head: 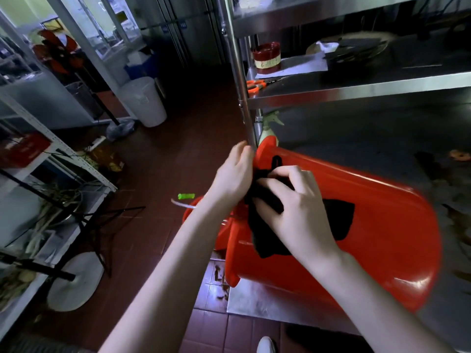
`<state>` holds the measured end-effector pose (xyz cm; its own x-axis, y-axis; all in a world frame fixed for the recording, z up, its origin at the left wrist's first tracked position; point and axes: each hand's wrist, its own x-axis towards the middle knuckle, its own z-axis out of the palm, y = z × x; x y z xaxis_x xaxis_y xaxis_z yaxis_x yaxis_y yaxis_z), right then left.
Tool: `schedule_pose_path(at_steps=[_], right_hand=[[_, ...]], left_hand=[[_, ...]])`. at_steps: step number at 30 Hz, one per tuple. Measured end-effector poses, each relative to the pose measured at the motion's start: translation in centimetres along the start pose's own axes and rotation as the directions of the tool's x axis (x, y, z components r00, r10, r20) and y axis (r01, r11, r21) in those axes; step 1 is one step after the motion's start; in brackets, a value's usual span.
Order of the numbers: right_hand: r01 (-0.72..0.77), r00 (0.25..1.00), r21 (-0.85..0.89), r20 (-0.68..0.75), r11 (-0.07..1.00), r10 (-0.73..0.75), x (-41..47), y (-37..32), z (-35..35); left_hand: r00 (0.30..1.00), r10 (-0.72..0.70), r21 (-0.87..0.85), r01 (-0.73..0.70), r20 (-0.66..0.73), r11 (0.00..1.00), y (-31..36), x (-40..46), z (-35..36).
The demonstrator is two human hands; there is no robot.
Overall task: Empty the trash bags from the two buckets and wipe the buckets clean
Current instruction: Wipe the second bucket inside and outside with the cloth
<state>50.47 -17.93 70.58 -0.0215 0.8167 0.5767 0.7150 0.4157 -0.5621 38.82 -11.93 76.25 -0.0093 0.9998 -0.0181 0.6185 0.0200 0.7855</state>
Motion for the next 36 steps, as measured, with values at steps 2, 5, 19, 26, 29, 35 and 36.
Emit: schedule_pose_path(at_steps=[2, 5, 19, 26, 29, 35, 36], right_hand=[[0.030, 0.999, 0.012, 0.016, 0.999, -0.030, -1.2, -0.1, -0.4], [0.091, 0.996, 0.001, 0.013, 0.996, -0.091, -1.8, -0.2, -0.6], [0.084, 0.993, 0.016, 0.086, 0.996, -0.085, -1.5, -0.7, 0.1], [-0.101, 0.994, 0.004, 0.031, 0.995, 0.101, 5.7, 2.5, 0.3], [-0.218, 0.967, -0.002, 0.137, 0.976, 0.216, 8.7, 3.3, 1.0], [0.045, 0.997, 0.052, 0.062, 0.998, -0.048, -0.7, -1.3, 0.1], [0.056, 0.997, 0.041, 0.042, 0.998, -0.057, -1.3, -1.3, 0.1]], left_hand=[[0.964, -0.114, -0.149, 0.153, 0.241, 0.977, 0.7, 0.6, 0.8], [0.946, -0.130, -0.390, 0.245, 0.297, 0.888, 0.7, 0.1, 0.9], [0.972, -0.047, -0.528, 0.165, 0.229, 0.833, -1.9, -0.2, 1.4], [0.988, 0.118, -0.553, -0.045, 0.096, 0.832, -3.7, -1.9, 2.2], [0.982, 0.180, -0.514, -0.122, 0.065, 0.849, -5.7, -3.3, 2.0], [0.990, 0.134, -0.515, -0.093, 0.044, 0.852, -5.5, -2.6, 1.5], [0.989, 0.139, -0.508, -0.092, 0.055, 0.857, -5.1, -2.4, 1.6]])
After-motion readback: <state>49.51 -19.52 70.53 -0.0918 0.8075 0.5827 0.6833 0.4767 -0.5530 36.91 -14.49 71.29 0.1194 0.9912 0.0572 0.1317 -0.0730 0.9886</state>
